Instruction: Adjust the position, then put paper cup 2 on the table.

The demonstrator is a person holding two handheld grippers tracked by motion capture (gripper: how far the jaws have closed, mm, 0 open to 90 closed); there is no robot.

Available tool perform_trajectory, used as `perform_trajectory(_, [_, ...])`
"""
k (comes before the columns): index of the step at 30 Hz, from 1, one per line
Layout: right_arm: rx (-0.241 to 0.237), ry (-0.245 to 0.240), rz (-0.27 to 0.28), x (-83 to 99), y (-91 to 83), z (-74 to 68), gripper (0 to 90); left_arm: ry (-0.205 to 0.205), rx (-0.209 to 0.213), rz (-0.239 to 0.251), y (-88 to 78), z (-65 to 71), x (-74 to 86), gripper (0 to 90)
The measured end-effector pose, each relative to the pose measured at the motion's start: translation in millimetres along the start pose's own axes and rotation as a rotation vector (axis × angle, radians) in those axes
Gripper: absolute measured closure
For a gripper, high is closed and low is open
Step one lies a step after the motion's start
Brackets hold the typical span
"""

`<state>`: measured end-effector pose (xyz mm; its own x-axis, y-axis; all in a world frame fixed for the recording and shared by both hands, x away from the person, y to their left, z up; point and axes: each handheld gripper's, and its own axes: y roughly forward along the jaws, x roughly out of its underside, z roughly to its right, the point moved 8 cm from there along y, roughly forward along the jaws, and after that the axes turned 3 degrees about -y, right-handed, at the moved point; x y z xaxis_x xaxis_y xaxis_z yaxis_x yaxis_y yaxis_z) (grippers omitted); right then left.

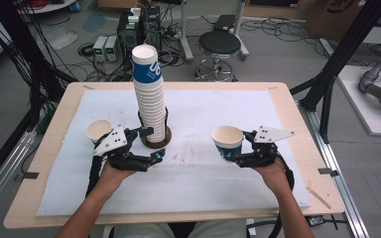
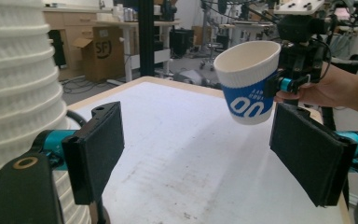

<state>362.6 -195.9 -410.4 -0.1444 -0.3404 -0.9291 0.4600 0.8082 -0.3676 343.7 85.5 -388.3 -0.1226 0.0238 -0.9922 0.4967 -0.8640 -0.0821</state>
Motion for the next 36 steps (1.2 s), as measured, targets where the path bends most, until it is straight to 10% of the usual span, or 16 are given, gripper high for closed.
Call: perform_trajectory(36, [0.195, 0.052, 0.113, 6.4, -31.0, 29.7, 30.5, -0.023, -0.068, 0.017, -18.4, -14.0, 23.5, 17.9])
